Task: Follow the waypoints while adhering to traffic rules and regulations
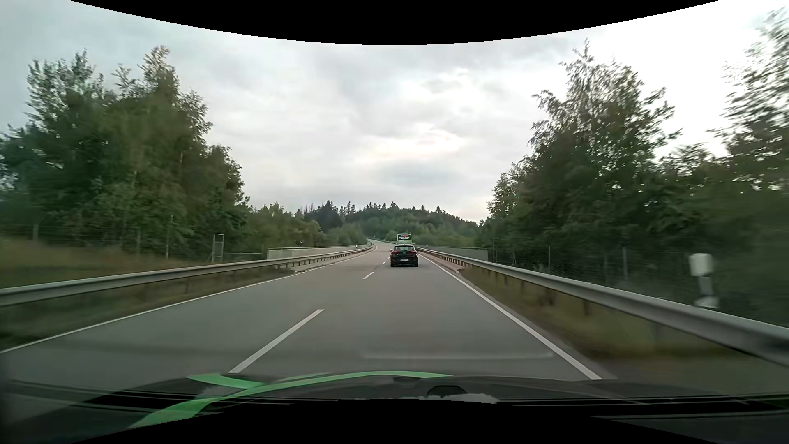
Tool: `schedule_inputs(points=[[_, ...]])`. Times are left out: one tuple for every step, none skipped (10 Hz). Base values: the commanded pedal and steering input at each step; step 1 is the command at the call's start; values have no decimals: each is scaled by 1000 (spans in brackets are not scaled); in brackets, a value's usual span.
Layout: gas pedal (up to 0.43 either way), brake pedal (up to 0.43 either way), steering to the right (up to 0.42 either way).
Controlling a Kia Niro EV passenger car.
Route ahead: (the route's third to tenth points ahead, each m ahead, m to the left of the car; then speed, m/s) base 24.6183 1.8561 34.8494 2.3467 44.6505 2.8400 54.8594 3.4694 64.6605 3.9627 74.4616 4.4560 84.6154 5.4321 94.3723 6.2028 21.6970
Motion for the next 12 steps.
schedule_inputs(points=[[331,0,-8],[331,0,-10],[319,0,-10],[311,0,-11],[311,0,-10],[311,0,-10],[311,0,-9],[311,0,-9],[311,0,-8],[319,0,-6],[319,0,-5],[311,0,-5]])
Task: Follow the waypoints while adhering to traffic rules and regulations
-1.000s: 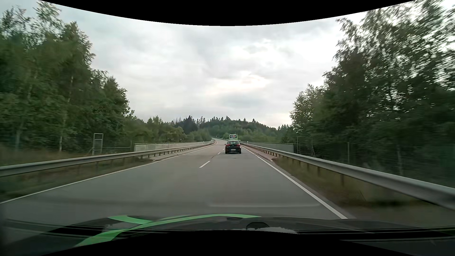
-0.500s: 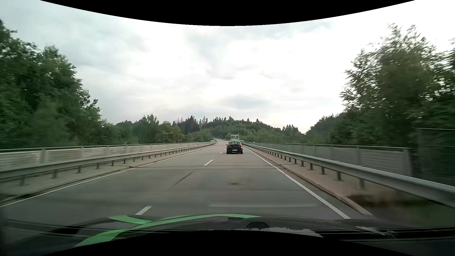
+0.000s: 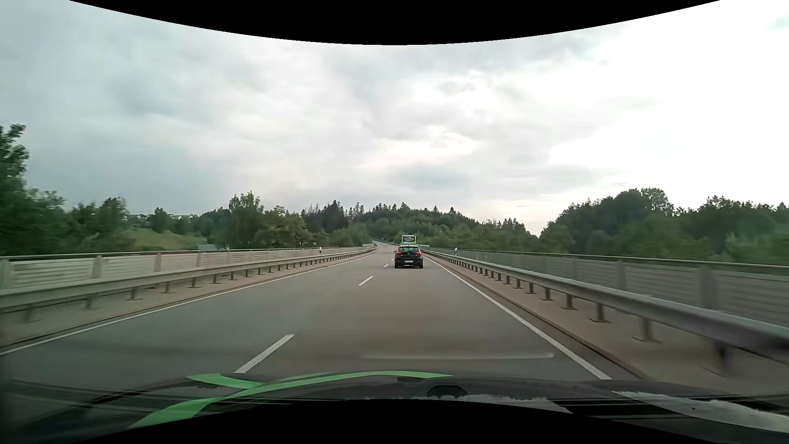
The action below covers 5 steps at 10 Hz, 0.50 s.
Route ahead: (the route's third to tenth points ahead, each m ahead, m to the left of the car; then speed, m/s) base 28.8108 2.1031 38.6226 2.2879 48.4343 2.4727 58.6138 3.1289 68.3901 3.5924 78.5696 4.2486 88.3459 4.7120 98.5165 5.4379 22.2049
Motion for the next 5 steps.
schedule_inputs(points=[[228,0,-5],[220,0,-5],[220,0,-5],[228,0,-5],[228,0,-5]])
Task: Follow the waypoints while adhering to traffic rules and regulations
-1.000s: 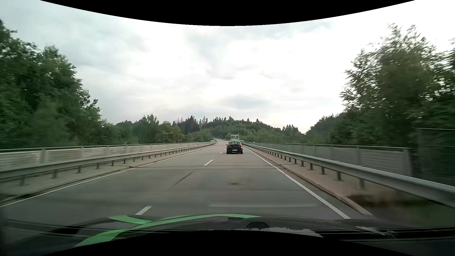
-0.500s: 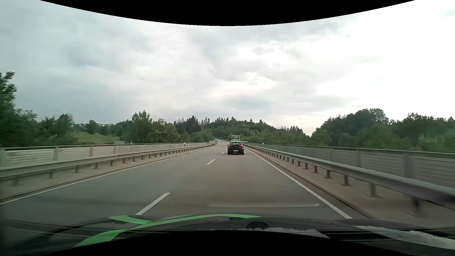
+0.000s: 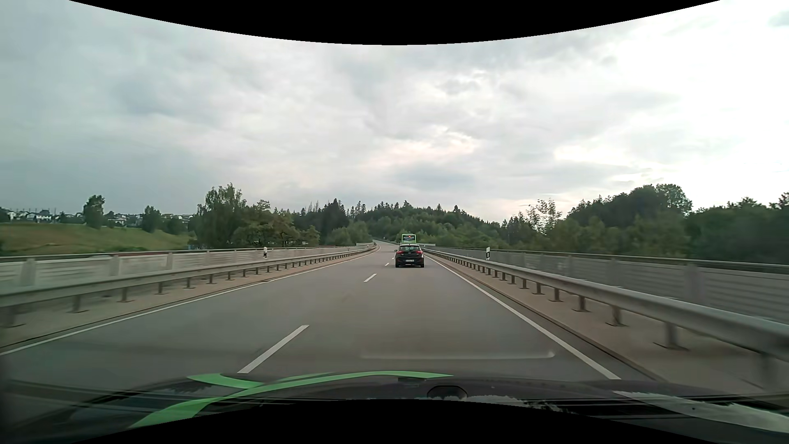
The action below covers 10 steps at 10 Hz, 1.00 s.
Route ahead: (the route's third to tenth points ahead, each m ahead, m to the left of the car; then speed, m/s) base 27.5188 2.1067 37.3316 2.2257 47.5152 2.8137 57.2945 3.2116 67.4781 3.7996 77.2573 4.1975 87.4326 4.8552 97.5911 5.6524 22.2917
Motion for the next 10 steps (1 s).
schedule_inputs(points=[[248,0,-5],[248,0,-5],[248,0,-5],[248,0,-5],[248,0,-5],[220,0,-5],[197,0,-5],[197,0,-5],[197,0,-5],[197,0,-5]])
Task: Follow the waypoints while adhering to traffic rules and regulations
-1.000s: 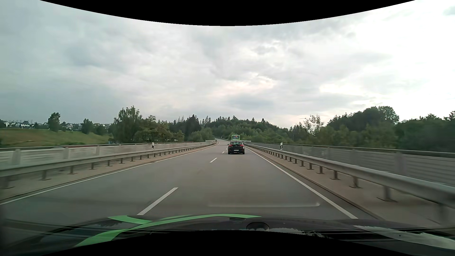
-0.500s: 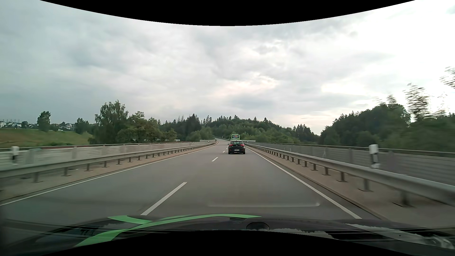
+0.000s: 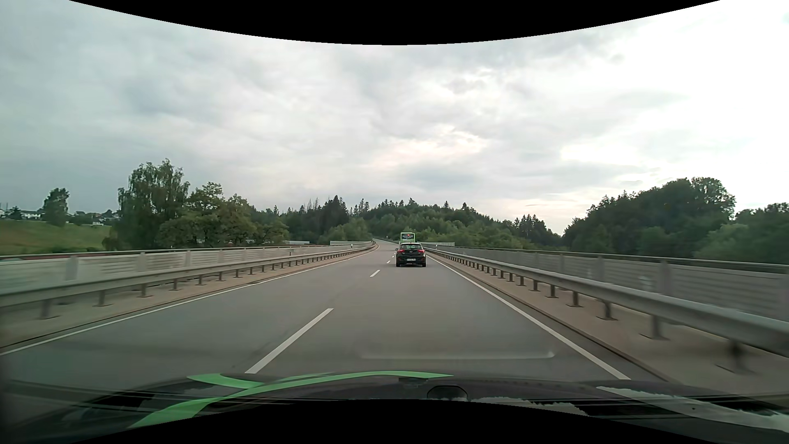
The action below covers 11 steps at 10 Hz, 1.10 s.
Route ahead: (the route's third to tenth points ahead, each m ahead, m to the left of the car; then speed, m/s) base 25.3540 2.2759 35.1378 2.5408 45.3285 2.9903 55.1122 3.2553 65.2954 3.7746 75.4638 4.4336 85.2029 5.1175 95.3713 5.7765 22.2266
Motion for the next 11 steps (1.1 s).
schedule_inputs(points=[[197,0,-5],[209,0,-5],[220,0,-5],[220,0,-5],[197,0,-4],[189,0,-5],[189,0,-5],[209,0,-5],[240,0,-5],[240,0,-5],[240,0,-5]])
